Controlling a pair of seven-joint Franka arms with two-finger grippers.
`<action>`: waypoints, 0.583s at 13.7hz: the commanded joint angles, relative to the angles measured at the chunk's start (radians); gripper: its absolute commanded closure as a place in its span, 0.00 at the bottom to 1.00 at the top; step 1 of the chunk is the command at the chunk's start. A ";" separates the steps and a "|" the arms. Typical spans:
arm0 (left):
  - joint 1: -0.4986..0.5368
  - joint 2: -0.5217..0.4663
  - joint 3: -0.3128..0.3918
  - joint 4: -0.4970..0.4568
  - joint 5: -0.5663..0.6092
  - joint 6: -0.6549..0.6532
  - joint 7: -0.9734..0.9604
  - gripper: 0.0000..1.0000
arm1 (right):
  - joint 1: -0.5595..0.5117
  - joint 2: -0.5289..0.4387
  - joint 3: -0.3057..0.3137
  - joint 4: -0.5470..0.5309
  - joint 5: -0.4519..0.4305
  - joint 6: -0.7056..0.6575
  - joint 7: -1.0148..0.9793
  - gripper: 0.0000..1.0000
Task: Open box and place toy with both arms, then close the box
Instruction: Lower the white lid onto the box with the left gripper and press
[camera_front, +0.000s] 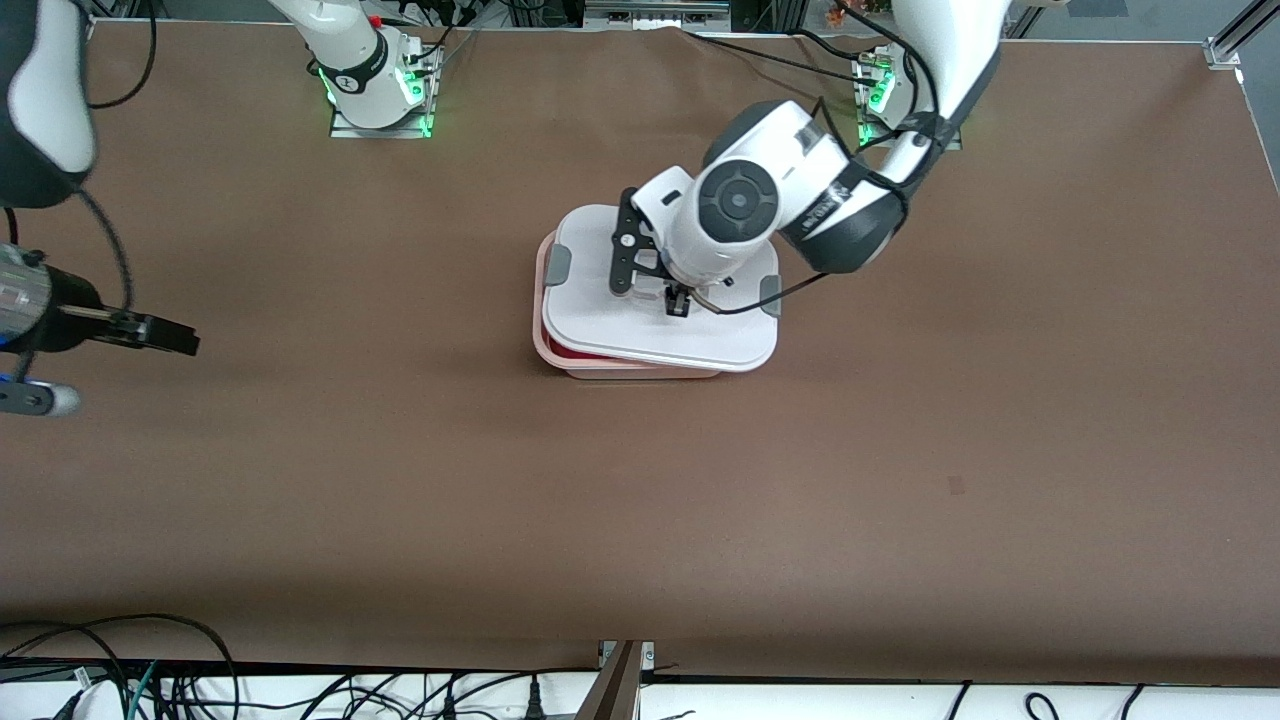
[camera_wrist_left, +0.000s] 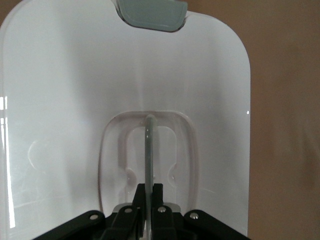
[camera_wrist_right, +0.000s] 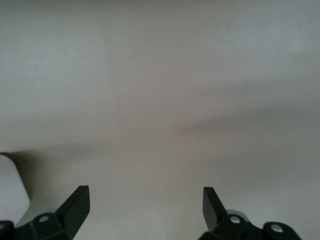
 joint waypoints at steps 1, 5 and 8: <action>-0.048 0.062 0.015 0.065 0.076 0.015 -0.037 1.00 | 0.005 -0.115 -0.069 -0.154 0.044 0.016 -0.074 0.00; -0.092 0.090 0.015 0.067 0.102 0.072 -0.057 1.00 | 0.017 -0.234 -0.089 -0.381 0.040 0.153 -0.068 0.00; -0.092 0.087 0.017 0.064 0.110 0.071 -0.069 1.00 | 0.048 -0.234 -0.087 -0.364 0.034 0.188 -0.071 0.00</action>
